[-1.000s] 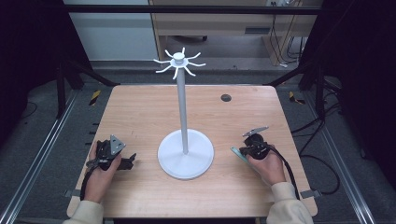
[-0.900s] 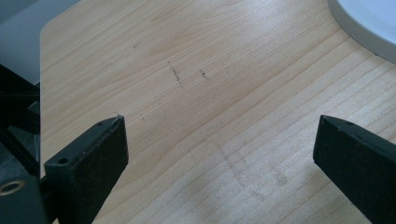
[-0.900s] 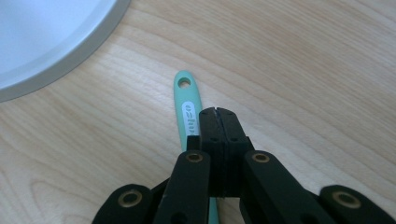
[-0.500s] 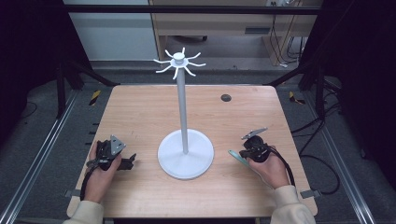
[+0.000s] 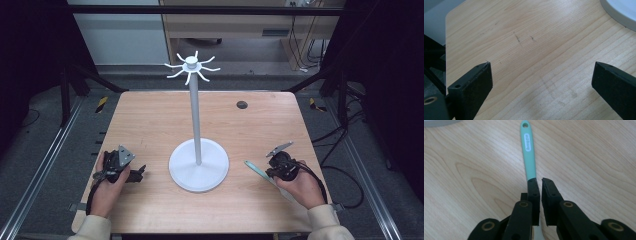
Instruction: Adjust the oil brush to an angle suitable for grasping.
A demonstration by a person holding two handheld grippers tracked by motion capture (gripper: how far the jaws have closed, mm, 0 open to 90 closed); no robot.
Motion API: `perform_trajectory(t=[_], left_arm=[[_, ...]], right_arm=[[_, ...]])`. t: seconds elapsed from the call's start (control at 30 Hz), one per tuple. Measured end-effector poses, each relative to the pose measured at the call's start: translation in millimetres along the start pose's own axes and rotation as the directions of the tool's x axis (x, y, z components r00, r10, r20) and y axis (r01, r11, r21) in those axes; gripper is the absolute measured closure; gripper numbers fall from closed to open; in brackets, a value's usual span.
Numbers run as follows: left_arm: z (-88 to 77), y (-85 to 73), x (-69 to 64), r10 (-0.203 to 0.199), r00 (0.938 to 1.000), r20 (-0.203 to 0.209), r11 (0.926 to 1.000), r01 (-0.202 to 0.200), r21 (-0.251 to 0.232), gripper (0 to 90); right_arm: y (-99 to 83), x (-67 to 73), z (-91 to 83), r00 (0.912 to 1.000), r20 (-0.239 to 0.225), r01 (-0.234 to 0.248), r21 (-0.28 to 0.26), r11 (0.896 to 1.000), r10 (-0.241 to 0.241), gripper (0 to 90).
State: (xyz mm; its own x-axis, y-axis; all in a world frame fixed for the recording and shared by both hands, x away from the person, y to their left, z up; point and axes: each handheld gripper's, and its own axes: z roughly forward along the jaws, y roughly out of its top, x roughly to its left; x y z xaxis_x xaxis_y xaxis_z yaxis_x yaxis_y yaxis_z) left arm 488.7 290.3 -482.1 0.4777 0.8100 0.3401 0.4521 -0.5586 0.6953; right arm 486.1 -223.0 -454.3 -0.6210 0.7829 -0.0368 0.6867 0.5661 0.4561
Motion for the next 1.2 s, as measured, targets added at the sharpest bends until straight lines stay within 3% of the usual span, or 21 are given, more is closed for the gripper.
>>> perform_trajectory(t=[0.2,0.23,0.57,0.83,1.2], left_arm=[[0.3,0.0,-0.1,0.001,1.0,0.0,1.0,-0.001,0.0,2.8],[0.2,-0.1,0.2,0.0,1.0,0.0,1.0,0.0,-0.001,2.8],[0.5,-0.1,-0.1,0.002,1.0,0.002,1.0,-0.002,0.002,2.8],[0.7,-0.2,-0.1,0.002,1.0,0.005,1.0,-0.002,0.002,2.8],[0.7,-0.1,-0.2,0.004,1.0,0.006,1.0,-0.004,0.003,2.9]], right_arm=[[-1.6,0.3,-3.7,0.9999,0.009,0.01,0.038,0.999,-0.01,78.8],[-1.3,-0.7,-3.6,0.9995,0.01,0.031,0.044,0.999,-0.031,78.2],[5.7,-1.5,1.6,0.9971,-0.029,0.074,0.13,0.989,-0.071,69.5],[5.7,-1.3,9.8,0.9964,-0.036,0.082,0.184,0.979,-0.077,71.0],[4.6,-1.5,14.8,0.9951,-0.051,0.093,0.206,0.974,-0.084,73.6]])
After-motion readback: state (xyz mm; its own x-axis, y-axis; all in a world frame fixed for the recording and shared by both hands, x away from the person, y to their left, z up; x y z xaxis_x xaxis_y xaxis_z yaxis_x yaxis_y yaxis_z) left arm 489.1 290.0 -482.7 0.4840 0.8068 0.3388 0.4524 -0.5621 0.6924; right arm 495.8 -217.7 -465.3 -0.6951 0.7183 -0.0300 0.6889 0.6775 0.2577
